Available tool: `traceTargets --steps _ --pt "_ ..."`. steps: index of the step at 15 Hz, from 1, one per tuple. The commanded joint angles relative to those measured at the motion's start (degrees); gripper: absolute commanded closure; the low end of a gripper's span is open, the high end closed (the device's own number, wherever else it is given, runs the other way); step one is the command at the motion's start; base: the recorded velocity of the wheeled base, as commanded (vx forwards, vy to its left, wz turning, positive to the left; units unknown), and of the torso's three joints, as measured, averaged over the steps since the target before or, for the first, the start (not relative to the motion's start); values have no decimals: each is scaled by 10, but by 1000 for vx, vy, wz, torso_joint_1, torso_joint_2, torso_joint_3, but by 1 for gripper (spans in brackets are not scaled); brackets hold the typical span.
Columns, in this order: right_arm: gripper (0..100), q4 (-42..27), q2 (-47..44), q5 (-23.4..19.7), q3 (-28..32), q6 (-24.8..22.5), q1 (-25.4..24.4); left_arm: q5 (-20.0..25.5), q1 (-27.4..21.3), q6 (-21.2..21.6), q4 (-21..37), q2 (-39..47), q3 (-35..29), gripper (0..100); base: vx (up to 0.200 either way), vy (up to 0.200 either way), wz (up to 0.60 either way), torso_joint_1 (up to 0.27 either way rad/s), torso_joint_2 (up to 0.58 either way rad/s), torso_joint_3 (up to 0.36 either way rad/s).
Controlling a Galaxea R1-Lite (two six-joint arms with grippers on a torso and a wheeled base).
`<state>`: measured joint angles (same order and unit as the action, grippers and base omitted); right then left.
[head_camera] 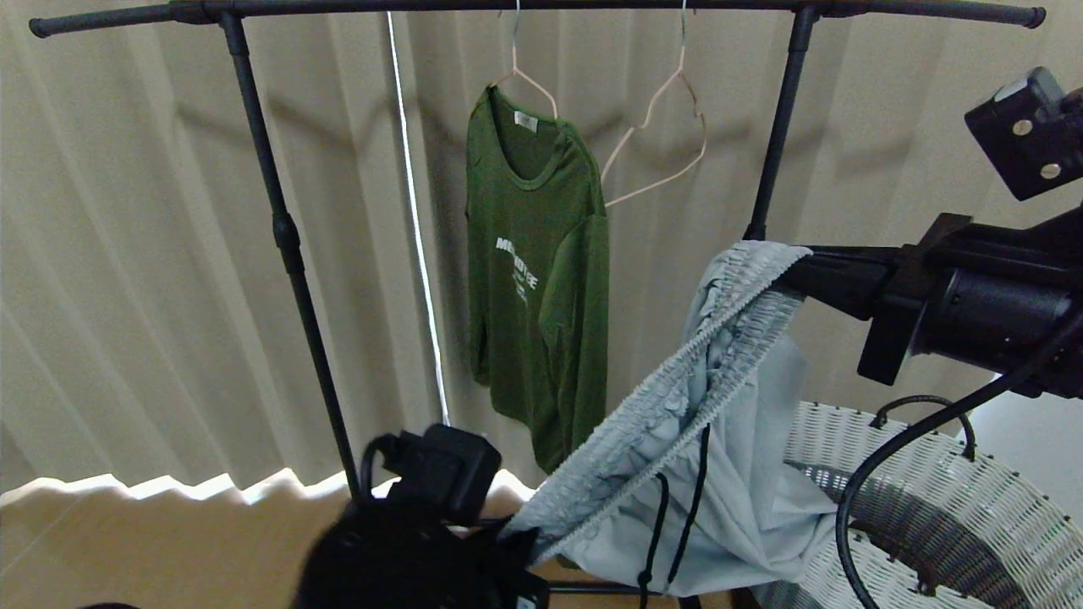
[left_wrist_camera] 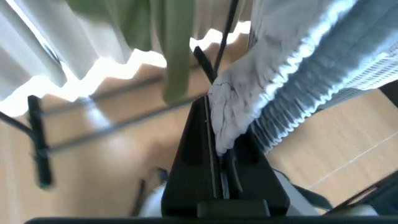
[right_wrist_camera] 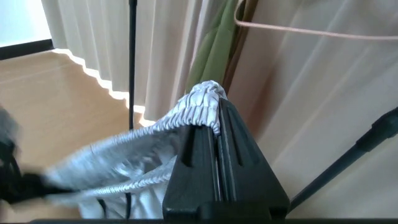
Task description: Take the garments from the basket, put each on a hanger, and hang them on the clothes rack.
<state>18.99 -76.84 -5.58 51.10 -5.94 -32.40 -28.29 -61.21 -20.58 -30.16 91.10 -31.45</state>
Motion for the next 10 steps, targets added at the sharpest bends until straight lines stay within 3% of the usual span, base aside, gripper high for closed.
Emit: traceTargets --steps 1,2,4,6,10 --pt "100 1 0 0 0 0 0 107 142 86 100 -188 -57 100 0 0 0 0 0 0" --pt "100 8 0 0 0 0 1 134 173 88 126 -196 -84 100 0 0 0 0 0 0" --pt "100 56 -7 0 0 8 20 206 276 89 184 -191 -197 100 0 0 0 0 0 0" --pt "100 81 -14 0 0 7 45 215 306 101 200 -153 -280 100 0 0 0 0 0 0" --pt "100 103 -15 0 6 7 61 216 314 153 276 -101 -425 100 0 0 0 0 0 0"
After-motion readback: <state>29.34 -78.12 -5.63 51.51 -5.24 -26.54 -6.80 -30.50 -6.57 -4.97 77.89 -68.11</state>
